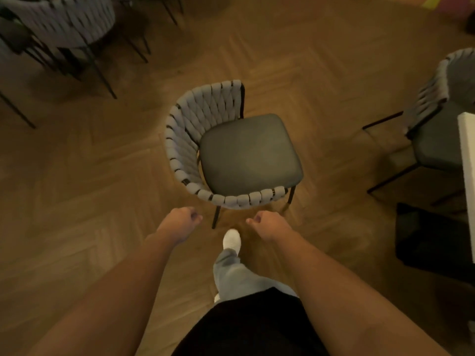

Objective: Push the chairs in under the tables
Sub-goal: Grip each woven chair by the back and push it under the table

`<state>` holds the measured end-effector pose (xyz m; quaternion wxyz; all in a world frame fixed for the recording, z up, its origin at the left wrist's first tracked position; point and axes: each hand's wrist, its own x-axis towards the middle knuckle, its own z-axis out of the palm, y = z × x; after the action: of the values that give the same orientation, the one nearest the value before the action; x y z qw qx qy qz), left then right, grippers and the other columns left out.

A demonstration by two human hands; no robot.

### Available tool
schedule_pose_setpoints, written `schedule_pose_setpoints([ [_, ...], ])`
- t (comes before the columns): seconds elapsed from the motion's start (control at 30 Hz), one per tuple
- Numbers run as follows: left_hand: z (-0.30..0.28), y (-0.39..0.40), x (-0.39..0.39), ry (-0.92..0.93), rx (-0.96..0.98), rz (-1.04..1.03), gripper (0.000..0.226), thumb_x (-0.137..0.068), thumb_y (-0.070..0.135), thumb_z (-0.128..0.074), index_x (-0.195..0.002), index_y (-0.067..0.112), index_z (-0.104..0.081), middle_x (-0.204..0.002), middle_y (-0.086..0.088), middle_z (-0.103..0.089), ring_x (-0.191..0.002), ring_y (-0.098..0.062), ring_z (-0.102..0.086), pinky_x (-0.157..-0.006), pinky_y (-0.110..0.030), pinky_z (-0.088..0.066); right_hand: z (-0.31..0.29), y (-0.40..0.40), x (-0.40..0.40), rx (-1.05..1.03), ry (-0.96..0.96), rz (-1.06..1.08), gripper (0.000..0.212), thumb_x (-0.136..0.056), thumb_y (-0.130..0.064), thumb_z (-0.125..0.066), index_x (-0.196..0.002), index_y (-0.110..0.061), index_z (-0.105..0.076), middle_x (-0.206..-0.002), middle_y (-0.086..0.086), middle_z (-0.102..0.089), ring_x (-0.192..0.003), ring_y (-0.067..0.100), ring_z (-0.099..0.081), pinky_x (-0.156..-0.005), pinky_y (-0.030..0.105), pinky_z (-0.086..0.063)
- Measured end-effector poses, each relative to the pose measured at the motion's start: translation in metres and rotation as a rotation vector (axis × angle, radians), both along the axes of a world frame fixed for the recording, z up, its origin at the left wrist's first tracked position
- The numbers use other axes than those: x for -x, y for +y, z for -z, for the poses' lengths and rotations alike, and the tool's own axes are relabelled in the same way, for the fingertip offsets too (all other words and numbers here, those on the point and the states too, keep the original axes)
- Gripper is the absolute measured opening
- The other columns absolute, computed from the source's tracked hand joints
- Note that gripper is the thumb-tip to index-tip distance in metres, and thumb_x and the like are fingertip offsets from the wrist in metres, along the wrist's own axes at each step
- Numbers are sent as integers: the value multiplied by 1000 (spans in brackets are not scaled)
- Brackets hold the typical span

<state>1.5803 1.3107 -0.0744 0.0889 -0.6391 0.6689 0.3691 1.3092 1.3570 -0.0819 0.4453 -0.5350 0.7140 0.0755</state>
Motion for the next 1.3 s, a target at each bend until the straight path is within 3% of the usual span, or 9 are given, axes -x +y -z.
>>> schedule_pose_setpoints([
  [0.17,3,-76,-5,-34,24,63,32,-105,42,-50,-118,19,-68,-107,-3,-71,-96,-20,-65,-82,-36,-54,7,-77,-10,-7,2,16,47,-104,-51,-43,-125,-14,-63,-122,9,-66,-116,29,-60,-100,44,-49],
  [0.43,1,-175,0,-8,-3,127,30,-106,39,-50,-112,17,-69,-106,-4,-70,-95,-21,-64,-82,-38,-53,6,-159,-16,-12,-47,160,53,-102,-56,-47,-135,-16,-59,-126,7,-66,-113,26,-61,-96,42,-51],
  [0.73,18,-269,1,-16,-8,335,22,-106,39,-51,-103,22,-66,-91,2,-64,-83,-14,-59,-70,-30,-43,22,-186,-29,-92,-29,351,46,-101,-58,-46,-121,-19,-62,-113,4,-67,-99,21,-61,-83,38,-50],
  [0.87,33,-316,-11,-7,-41,461,22,-107,38,-50,-102,23,-65,-84,8,-59,-75,-8,-55,-63,-26,-40,32,-196,-53,-138,-30,504,49,-100,-60,-46,-122,-19,-62,-115,4,-66,-105,23,-62,-93,42,-53],
  [1.0,50,-366,-32,-8,-83,553,25,-107,39,-49,-111,22,-67,-89,7,-63,-80,-12,-59,-63,-29,-43,32,-213,-94,-128,-3,680,49,-102,-58,-43,-124,-17,-60,-118,6,-66,-107,25,-61,-90,40,-51],
  [1.1,56,-395,-58,-60,-98,598,23,-107,38,-50,-105,20,-63,-79,4,-61,-73,-15,-59,-55,-29,-40,32,-224,-138,-117,-25,868,49,-102,-57,-45,-124,-16,-62,-112,5,-66,-104,24,-62,-88,38,-52],
  [1.17,61,-412,-80,-92,-77,618,30,-106,39,-50,-103,14,-67,-73,1,-60,-69,-18,-59,-52,-30,-39,33,-229,-166,-111,-51,980,49,-101,-57,-48,-123,-17,-64,-108,3,-66,-103,23,-62,-87,38,-52],
  [1.3,66,-443,-110,-180,-103,583,53,-106,51,-41,-97,8,-70,-81,-13,-67,-69,-25,-59,-58,-35,-43,34,-226,-212,-91,-60,1145,46,-101,-57,-48,-118,-19,-66,-103,2,-67,-101,22,-63,-85,35,-51],
])
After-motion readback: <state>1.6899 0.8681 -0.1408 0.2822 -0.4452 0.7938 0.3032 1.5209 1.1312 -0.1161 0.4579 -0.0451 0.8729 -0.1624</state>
